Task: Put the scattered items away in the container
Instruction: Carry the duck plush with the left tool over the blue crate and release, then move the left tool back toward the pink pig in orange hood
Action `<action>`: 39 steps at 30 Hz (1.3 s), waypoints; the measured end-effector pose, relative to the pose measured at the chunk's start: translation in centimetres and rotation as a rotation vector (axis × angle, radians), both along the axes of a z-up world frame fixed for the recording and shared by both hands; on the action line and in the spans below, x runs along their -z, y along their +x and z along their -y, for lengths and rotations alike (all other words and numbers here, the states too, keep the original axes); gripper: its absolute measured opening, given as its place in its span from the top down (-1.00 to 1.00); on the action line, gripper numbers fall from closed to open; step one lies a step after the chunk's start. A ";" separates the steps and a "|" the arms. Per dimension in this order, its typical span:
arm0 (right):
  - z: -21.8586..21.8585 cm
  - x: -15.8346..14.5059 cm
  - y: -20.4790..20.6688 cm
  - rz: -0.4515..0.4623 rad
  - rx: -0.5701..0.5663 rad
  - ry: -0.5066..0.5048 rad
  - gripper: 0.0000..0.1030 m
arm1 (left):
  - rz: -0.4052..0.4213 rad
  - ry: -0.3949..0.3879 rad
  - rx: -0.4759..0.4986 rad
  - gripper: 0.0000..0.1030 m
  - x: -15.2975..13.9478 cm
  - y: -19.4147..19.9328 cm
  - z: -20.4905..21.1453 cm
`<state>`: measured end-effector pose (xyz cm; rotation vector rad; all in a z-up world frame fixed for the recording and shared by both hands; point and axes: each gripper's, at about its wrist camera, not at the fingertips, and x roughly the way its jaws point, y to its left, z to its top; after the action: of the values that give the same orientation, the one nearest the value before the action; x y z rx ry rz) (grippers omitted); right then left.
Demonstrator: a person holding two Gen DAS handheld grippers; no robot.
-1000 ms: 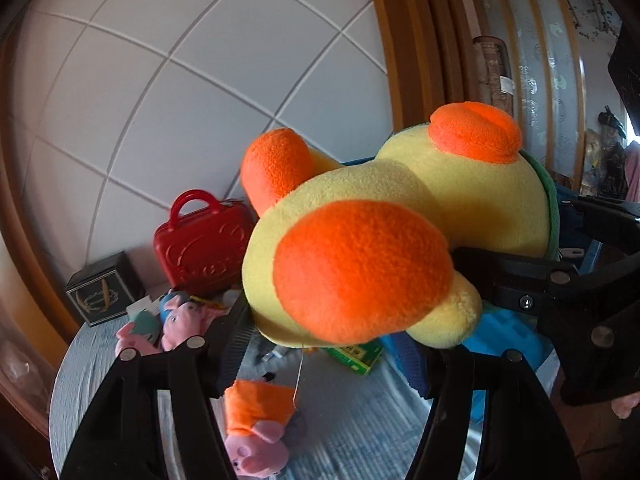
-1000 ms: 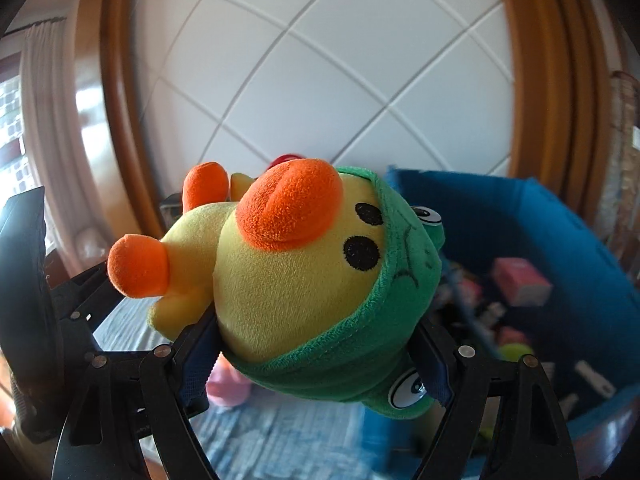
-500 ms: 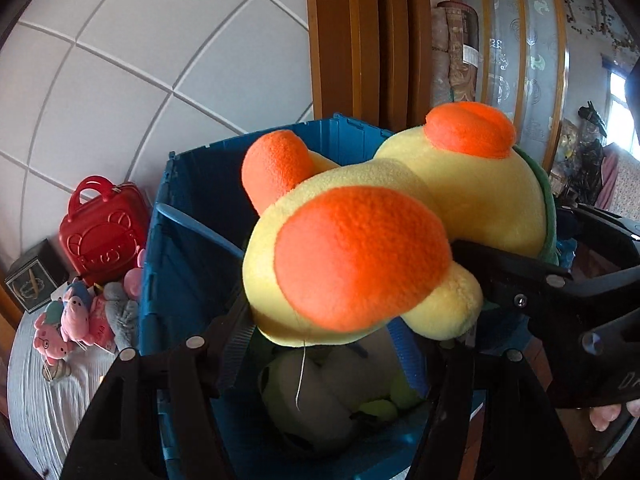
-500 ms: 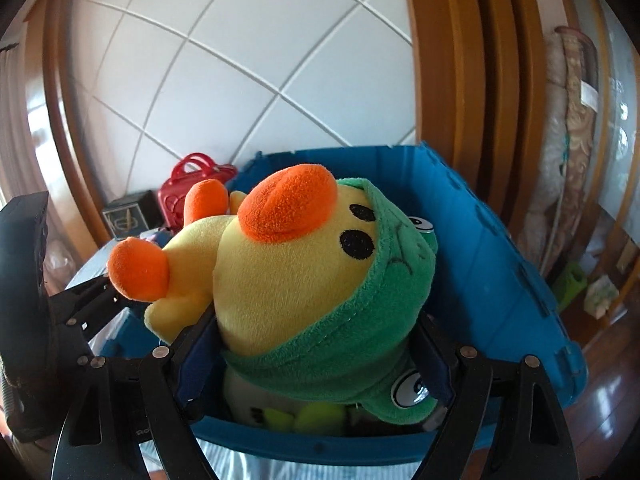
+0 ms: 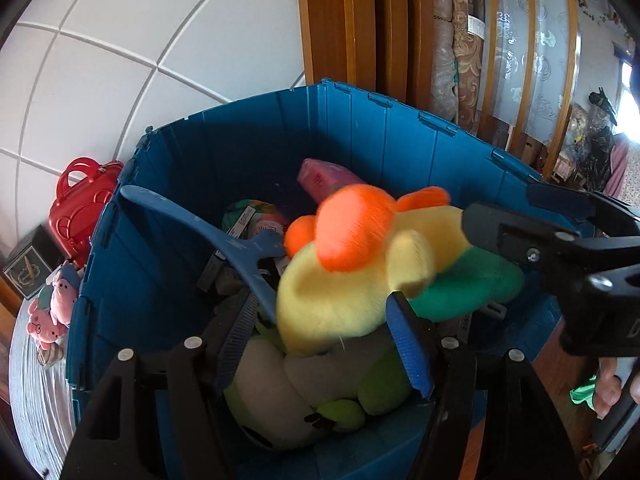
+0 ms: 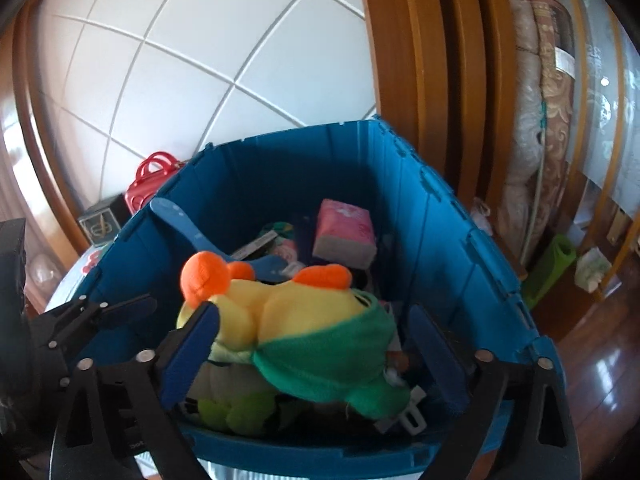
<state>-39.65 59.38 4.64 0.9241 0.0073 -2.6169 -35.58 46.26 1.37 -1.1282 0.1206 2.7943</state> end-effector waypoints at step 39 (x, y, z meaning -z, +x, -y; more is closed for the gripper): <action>28.0 -2.8 13.7 -0.171 -0.278 -0.024 -1.00 | -0.153 0.064 -0.391 -0.60 -0.9 16.1 32.4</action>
<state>-25.98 31.34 7.40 0.6370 0.1376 -2.4215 -19.49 13.82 2.22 -1.0150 -0.1965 3.1970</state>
